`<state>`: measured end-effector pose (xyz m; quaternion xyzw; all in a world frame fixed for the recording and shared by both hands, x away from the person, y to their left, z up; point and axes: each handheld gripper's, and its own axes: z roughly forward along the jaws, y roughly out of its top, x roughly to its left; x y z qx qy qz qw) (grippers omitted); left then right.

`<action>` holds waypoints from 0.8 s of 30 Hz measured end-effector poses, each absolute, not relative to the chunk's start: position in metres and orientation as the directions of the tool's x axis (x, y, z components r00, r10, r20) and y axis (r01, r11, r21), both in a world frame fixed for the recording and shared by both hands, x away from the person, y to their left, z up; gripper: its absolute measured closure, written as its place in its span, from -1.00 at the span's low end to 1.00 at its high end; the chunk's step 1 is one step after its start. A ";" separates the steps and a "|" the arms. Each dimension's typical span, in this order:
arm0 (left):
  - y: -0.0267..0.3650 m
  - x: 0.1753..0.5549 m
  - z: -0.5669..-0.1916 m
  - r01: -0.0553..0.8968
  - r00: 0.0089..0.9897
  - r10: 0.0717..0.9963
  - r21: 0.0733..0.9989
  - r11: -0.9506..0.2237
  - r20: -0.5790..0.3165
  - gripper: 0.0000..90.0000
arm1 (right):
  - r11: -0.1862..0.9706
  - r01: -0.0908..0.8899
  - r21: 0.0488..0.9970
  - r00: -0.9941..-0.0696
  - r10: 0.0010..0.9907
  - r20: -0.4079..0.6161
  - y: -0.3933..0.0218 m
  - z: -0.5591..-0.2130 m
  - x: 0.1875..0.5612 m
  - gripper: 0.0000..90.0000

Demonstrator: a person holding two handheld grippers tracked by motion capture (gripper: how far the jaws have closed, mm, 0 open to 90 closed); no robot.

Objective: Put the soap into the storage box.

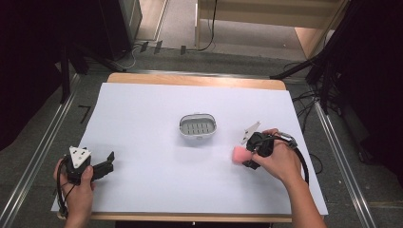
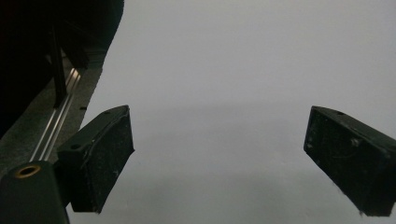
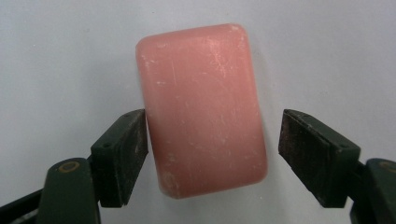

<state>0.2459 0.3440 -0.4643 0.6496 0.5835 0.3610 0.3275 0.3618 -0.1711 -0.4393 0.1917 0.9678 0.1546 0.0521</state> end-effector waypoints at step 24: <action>0.344 0.246 -0.464 0.520 0.061 0.995 0.848 -0.102 0.082 -0.80 | 0.928 0.291 0.232 -0.954 0.300 -0.005 -0.151 -0.444 0.371 -0.16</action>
